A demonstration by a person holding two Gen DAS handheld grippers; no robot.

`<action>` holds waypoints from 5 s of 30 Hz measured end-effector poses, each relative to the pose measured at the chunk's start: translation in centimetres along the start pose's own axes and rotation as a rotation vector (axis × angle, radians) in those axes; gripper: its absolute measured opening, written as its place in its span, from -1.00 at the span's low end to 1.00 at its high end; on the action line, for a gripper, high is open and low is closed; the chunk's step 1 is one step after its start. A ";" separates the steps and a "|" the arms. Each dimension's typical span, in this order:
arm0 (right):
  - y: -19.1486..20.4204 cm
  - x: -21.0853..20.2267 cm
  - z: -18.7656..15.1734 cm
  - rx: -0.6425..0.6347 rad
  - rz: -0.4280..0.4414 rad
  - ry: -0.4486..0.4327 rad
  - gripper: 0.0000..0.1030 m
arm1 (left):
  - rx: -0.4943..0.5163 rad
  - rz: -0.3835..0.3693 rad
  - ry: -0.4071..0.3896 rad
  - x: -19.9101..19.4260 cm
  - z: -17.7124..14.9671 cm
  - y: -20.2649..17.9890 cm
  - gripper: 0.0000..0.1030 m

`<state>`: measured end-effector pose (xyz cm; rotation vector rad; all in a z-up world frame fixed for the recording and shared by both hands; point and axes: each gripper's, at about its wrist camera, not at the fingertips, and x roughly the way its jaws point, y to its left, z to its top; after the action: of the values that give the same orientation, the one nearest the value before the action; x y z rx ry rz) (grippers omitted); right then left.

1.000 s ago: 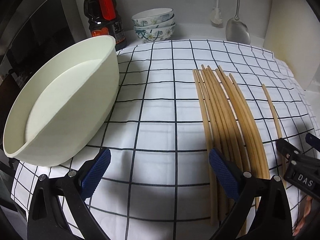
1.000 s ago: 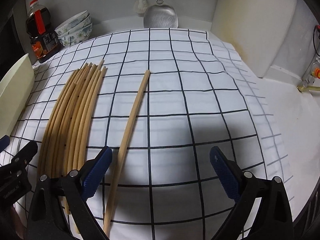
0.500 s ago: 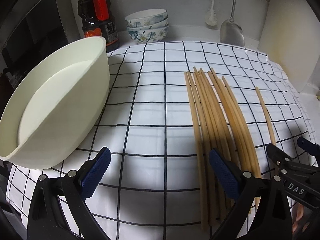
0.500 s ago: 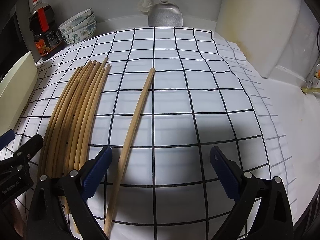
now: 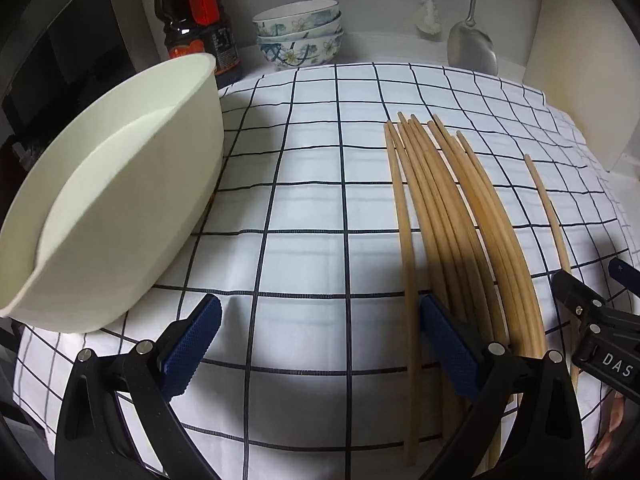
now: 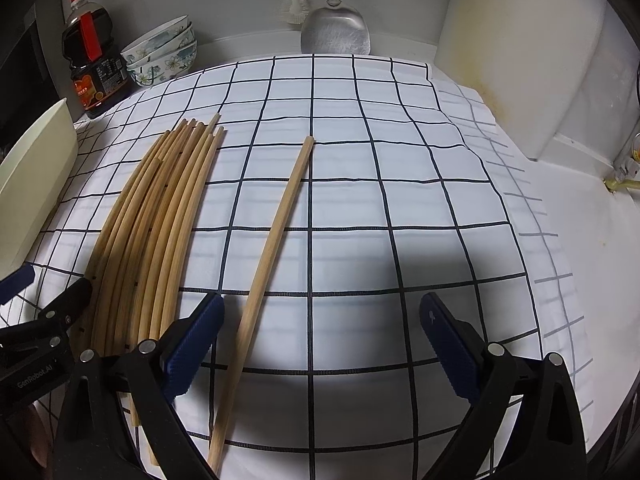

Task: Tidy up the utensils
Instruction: 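Lower the right tool toward the single loose wooden chopstick, then close the right tool on the loose wooden chopstick and lift it, then carry the chopstick into the white basin and open the right tool, then withdraw the right tool from the basin back over the chopstick pile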

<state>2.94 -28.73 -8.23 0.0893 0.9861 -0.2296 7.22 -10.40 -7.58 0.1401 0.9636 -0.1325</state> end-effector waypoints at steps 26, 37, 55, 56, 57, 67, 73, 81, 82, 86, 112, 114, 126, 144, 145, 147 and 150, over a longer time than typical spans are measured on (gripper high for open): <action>1.3 -0.8 -0.3 -0.053 0.021 -0.068 -0.72 | 0.050 -0.092 -0.006 0.1 1.7 -2.2 -0.08; 1.4 -0.9 -0.3 -0.059 0.021 -0.074 -0.88 | 0.093 -0.101 -0.031 -0.4 1.2 -3.3 -0.86; 1.6 -5.7 1.5 0.070 0.186 -0.175 -0.88 | 0.048 -0.221 -0.110 -6.2 3.0 2.0 -0.86; 2.0 -6.2 1.7 0.074 0.201 -0.186 -0.88 | 0.043 -0.227 -0.117 -6.7 3.2 2.5 -0.86; 2.4 -6.7 2.0 0.074 0.215 -0.197 -0.88 | 0.039 -0.233 -0.128 -7.3 3.4 3.3 -0.86; 13.5 -9.7 6.1 -0.044 0.371 -0.253 -0.88 | -0.044 -0.183 -0.238 -11.4 5.6 13.3 -0.86; 22.0 -9.0 8.3 -0.119 0.473 -0.209 -0.88 | -0.119 -0.100 -0.235 -10.0 6.6 19.9 -0.86; 29.4 -5.5 10.2 -0.161 0.509 -0.098 -0.88 | -0.164 -0.059 -0.163 -5.6 7.0 24.8 -0.86; 29.9 -5.2 10.3 -0.161 0.509 -0.085 -0.88 | -0.167 -0.058 -0.156 -5.2 7.1 25.1 -0.86; 31.2 -3.1 10.9 -0.154 0.493 -0.023 -0.88 | -0.180 -0.064 -0.120 -3.3 7.2 25.7 -0.86; 27.6 -5.4 9.0 -0.151 0.428 -0.086 -0.55 | -0.223 0.015 -0.186 -6.1 4.1 25.9 0.46; 26.7 -6.0 8.5 -0.146 0.428 -0.101 -0.45 | -0.219 0.007 -0.192 -6.6 3.6 25.4 0.49; 20.7 -9.1 5.7 -0.125 0.377 -0.186 -0.16 | -0.174 -0.041 -0.216 -9.3 1.7 21.1 0.64; 8.9 -10.7 1.1 0.042 0.272 -0.244 -0.05 | -0.075 -0.128 -0.240 -11.9 -1.3 12.9 0.70; 8.5 -10.7 1.0 0.046 0.265 -0.247 -0.05 | -0.074 -0.134 -0.241 -11.9 -1.4 12.7 0.70; 7.5 -10.6 0.5 0.061 0.250 -0.249 -0.05 | -0.069 -0.149 -0.244 -11.9 -1.6 12.0 0.70; 6.3 -10.3 -0.1 0.079 0.242 -0.246 -0.01 | -0.057 -0.159 -0.254 -11.9 -2.0 11.0 0.70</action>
<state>-1.14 -21.01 0.12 0.2453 0.7132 -0.0551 0.84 1.35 1.80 -0.0067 0.7232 -0.2622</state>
